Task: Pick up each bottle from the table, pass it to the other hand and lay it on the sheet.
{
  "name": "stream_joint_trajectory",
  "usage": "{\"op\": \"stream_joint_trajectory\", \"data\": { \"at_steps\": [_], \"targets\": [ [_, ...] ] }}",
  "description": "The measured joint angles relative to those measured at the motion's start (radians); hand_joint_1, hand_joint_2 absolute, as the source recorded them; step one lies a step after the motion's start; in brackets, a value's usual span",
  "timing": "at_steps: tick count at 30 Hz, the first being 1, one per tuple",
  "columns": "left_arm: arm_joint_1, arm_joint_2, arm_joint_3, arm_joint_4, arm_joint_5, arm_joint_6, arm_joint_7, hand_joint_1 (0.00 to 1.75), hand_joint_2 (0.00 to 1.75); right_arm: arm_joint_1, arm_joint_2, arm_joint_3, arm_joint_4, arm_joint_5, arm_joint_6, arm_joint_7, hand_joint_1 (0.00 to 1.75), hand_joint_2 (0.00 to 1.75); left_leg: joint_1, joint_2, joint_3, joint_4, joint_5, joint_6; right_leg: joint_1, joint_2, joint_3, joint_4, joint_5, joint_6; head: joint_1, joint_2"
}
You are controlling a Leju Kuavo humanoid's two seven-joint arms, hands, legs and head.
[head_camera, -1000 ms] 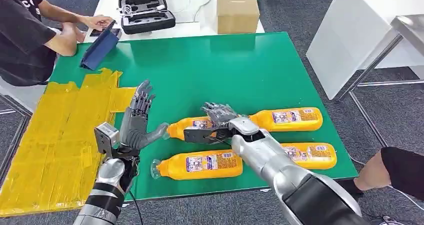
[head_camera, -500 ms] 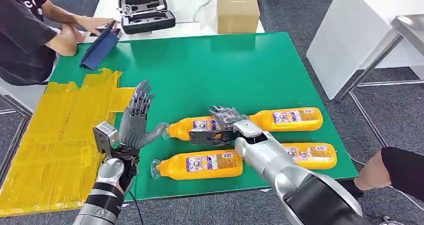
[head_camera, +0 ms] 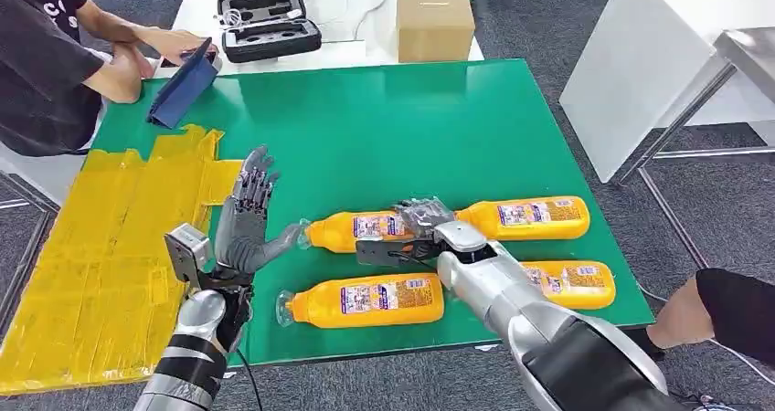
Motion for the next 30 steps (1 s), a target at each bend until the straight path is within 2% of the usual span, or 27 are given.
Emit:
{"op": "stream_joint_trajectory", "data": {
  "at_steps": [21,24,27,30],
  "targets": [
    [0.015,-0.002,0.0,0.0,-0.008,0.009,-0.004,0.0,1.75,0.007,-0.003,-0.003,0.008,0.019,-0.058,0.015,1.75,1.75,0.0,0.0,0.0,0.0,0.0,0.0,0.0,0.0,0.0,0.0,0.0,0.0,0.001,0.0],
    [0.017,-0.003,0.0,-0.003,-0.014,0.013,-0.004,0.0,1.75,0.016,-0.003,-0.006,0.008,0.042,-0.138,0.026,1.75,1.75,0.0,0.0,0.0,0.0,0.0,0.0,0.0,0.0,0.0,0.0,0.0,0.0,0.001,0.0],
    [0.028,-0.003,0.0,-0.015,-0.027,0.014,-0.004,0.0,1.75,0.041,-0.005,-0.033,-0.003,0.034,-0.302,0.002,1.75,1.75,0.0,0.0,-0.001,0.0,0.0,0.0,0.0,0.0,0.0,0.0,0.0,0.0,0.001,0.0],
    [0.04,-0.003,0.0,-0.033,-0.04,0.022,0.001,0.0,1.75,0.077,-0.005,-0.088,-0.045,0.0,-0.484,-0.065,1.75,1.75,0.0,0.0,-0.001,0.0,0.0,0.0,0.0,0.0,-0.001,0.0,0.0,0.0,0.0,0.0]
  ]
}}
